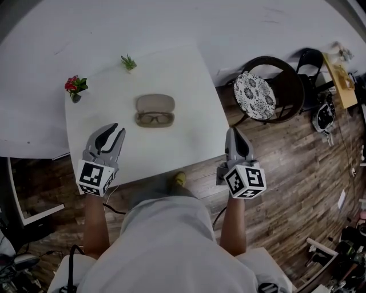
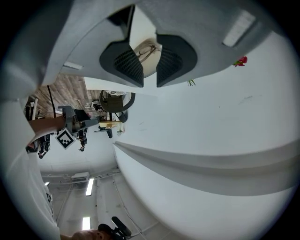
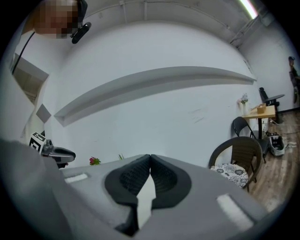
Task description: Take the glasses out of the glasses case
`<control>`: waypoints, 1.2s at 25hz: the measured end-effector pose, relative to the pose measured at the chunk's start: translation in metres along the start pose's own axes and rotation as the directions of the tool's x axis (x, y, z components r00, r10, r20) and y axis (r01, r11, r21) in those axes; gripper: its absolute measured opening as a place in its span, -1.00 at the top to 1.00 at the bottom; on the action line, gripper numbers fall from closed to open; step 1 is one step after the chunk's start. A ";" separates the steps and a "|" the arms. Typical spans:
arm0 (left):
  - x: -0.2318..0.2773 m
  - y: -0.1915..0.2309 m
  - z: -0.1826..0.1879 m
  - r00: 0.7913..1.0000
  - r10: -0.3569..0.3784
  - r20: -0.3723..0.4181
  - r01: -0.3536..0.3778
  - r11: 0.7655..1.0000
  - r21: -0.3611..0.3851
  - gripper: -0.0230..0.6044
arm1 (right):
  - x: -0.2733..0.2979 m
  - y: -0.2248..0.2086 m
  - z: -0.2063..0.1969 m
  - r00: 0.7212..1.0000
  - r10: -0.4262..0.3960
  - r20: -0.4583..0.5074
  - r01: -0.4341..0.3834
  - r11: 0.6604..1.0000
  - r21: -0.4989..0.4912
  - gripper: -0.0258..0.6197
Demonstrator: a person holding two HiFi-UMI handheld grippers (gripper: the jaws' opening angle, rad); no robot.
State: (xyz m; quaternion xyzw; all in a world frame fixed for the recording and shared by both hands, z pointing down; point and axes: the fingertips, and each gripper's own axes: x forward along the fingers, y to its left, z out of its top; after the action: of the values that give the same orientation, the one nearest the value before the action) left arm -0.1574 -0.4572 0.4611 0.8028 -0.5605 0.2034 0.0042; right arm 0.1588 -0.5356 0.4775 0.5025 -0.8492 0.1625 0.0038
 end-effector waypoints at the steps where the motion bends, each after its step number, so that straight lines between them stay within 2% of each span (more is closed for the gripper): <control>1: 0.005 0.001 0.000 1.000 -0.012 -0.005 0.012 1.000 0.008 0.62 | 0.002 -0.002 0.001 1.000 -0.005 0.000 0.005 1.000 0.004 0.91; 6: 0.031 0.004 0.001 0.996 -0.077 -0.043 0.080 0.994 0.072 0.62 | 0.015 -0.007 0.004 1.000 -0.025 -0.008 0.025 1.000 -0.010 0.91; 10: 0.052 0.004 -0.004 0.985 -0.150 -0.081 0.159 0.980 0.116 0.62 | 0.026 -0.005 0.001 0.999 -0.035 -0.018 0.034 0.999 -0.027 0.91; 16: 0.086 -0.005 -0.025 0.945 -0.264 -0.193 0.297 0.939 0.172 0.62 | 0.038 -0.002 -0.008 0.998 -0.038 -0.047 0.036 0.999 -0.040 0.91; 20: 0.117 -0.004 -0.041 0.925 -0.293 -0.242 0.338 0.925 0.175 0.62 | 0.047 -0.002 -0.016 0.996 -0.041 -0.077 0.037 0.998 -0.049 0.91; 23: 0.139 -0.011 -0.055 0.892 -0.333 -0.304 0.401 0.895 0.195 0.62 | 0.049 -0.002 -0.018 0.995 -0.040 -0.089 0.035 0.998 -0.051 0.91; 30: 0.169 -0.035 -0.099 0.780 -0.421 -0.463 0.565 0.792 0.231 0.62 | 0.056 -0.002 -0.028 0.991 -0.051 -0.126 0.038 0.994 -0.103 0.91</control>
State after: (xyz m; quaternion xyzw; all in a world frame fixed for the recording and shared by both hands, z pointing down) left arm -0.1090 -0.5728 0.6152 0.8529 -0.2673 0.4479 0.0231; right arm 0.1288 -0.5763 0.5138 0.5092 -0.8427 0.1513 0.0873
